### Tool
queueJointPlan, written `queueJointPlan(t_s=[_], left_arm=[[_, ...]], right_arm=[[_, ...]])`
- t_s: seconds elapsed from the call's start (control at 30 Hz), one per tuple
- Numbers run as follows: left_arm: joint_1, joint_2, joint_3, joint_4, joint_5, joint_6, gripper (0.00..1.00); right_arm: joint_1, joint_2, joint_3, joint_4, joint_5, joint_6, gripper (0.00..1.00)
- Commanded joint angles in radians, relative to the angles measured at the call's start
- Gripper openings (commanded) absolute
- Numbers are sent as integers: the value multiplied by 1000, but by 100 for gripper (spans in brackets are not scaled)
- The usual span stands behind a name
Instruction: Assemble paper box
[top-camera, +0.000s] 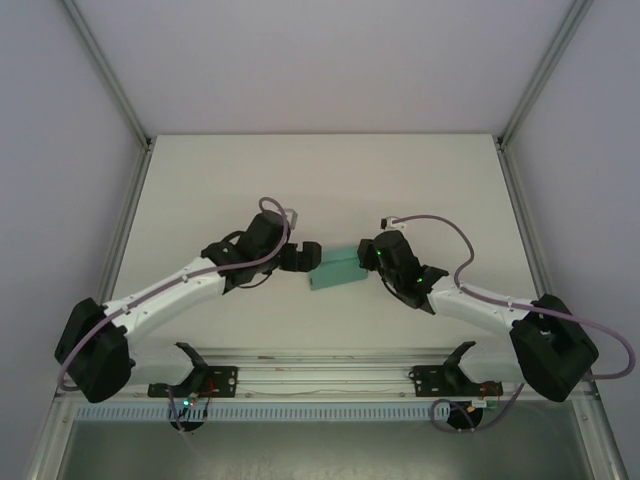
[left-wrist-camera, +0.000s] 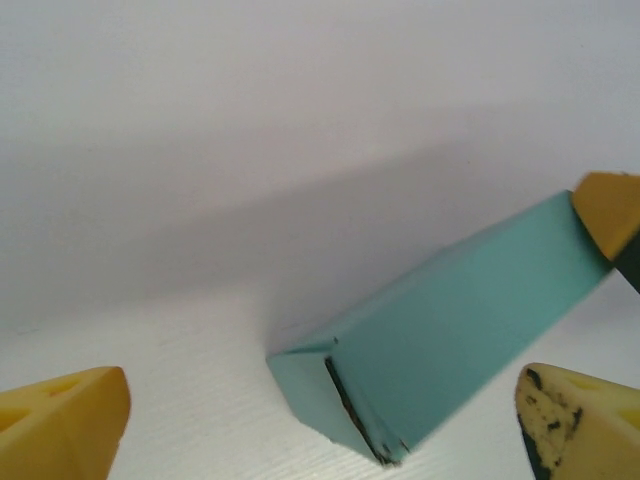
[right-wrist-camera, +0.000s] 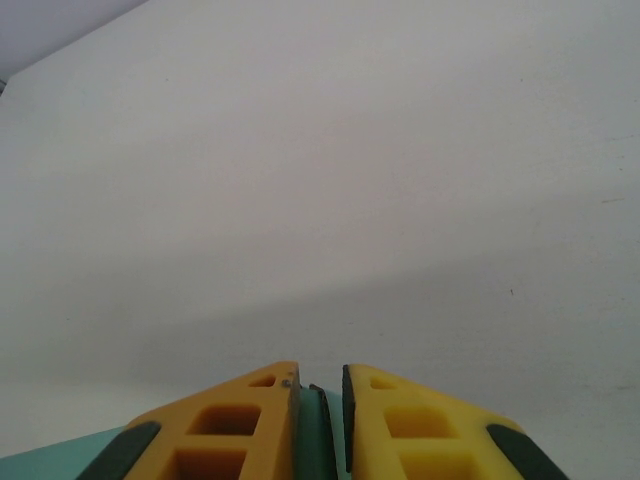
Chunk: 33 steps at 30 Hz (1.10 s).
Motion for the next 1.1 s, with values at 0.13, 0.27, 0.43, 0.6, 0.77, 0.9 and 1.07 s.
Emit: queueJointPlan(t_s=[0.13, 0.27, 0.43, 0.6, 0.77, 0.9, 1.07], left_arm=[[31, 56, -157, 173, 143, -45, 70], [37, 69, -275, 301, 208, -82, 56], [38, 87, -397, 453, 242, -111, 33], [37, 118, -443, 540, 283, -130, 9], [35, 120, -429, 525, 267, -133, 3], [37, 100, -380, 446, 249, -133, 3], [37, 75, -250, 257, 195, -108, 24]], right_arm=[[-1, 37, -81, -158, -6, 10, 18], [-1, 49, -119, -115, -26, 22, 18], [-2, 57, -213, 32, -71, 30, 15], [-2, 62, -260, 106, -90, 20, 9], [-1, 53, -257, 115, -99, -1, 2], [-1, 13, -197, 19, -93, -3, 4], [-2, -21, -48, -197, -75, -6, 18]])
